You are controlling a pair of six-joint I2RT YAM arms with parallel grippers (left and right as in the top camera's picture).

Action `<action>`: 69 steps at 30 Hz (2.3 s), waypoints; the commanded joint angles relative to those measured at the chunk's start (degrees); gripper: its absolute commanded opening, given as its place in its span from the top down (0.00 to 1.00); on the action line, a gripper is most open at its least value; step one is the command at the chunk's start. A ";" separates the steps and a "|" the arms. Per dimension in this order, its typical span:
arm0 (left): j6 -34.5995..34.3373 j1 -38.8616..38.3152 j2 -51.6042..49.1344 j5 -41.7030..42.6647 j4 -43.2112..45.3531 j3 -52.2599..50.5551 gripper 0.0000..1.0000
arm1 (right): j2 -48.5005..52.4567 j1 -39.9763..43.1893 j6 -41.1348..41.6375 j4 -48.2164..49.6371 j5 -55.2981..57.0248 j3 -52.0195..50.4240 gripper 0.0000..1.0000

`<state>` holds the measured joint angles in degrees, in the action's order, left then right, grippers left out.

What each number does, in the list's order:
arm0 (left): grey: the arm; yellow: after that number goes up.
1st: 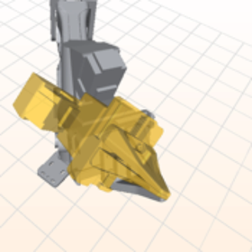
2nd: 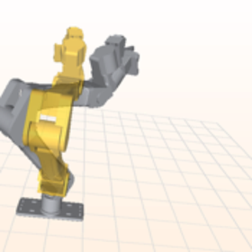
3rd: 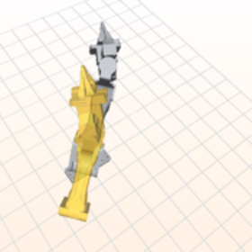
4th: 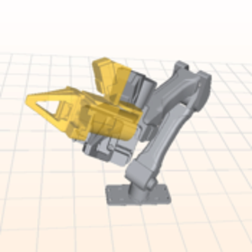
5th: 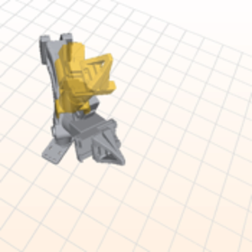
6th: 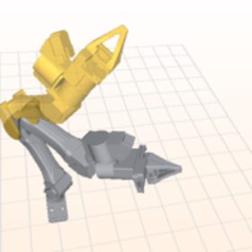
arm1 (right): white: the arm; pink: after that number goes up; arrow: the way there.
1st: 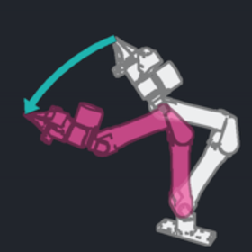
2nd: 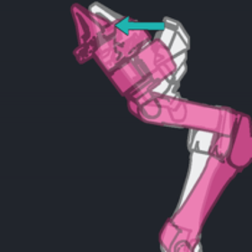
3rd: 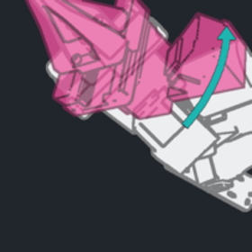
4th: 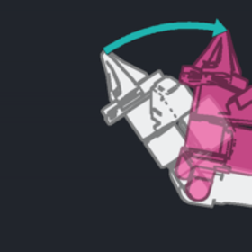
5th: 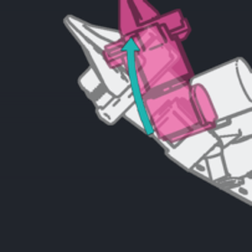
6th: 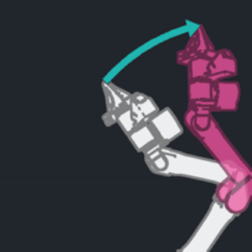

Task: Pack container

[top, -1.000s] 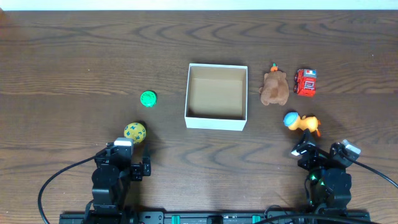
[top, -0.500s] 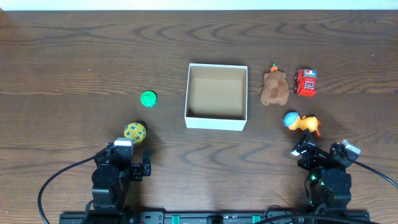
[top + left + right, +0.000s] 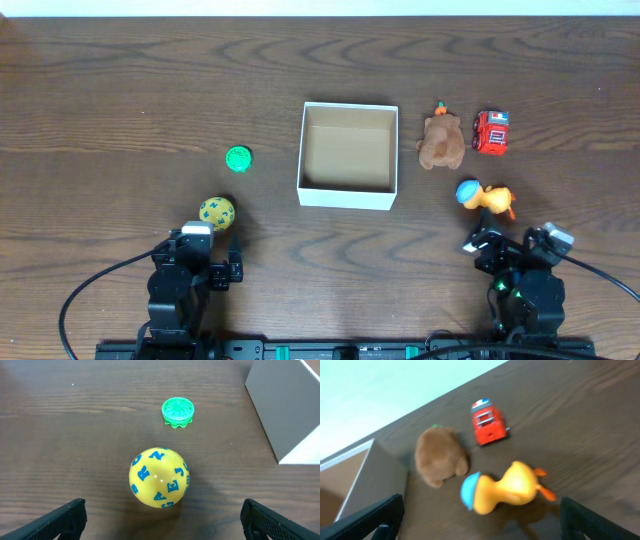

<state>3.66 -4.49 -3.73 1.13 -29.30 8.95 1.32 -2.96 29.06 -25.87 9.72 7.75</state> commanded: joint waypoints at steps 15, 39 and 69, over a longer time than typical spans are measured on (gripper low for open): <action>-5.42 0.35 -24.28 -1.92 0.09 21.94 0.02 | 44.11 0.33 -8.41 -1.01 -8.26 28.26 0.01; -4.39 9.70 -75.49 4.46 -13.29 57.48 0.02 | 102.42 -3.80 -16.92 -27.98 -11.69 78.64 0.01; -4.39 10.43 -77.88 4.46 -13.35 57.40 0.02 | 109.63 -5.29 -15.87 -26.03 -11.93 86.79 0.71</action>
<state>-1.43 5.74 -81.32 5.63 -42.41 65.17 117.32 -6.50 13.52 -51.68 -1.93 89.43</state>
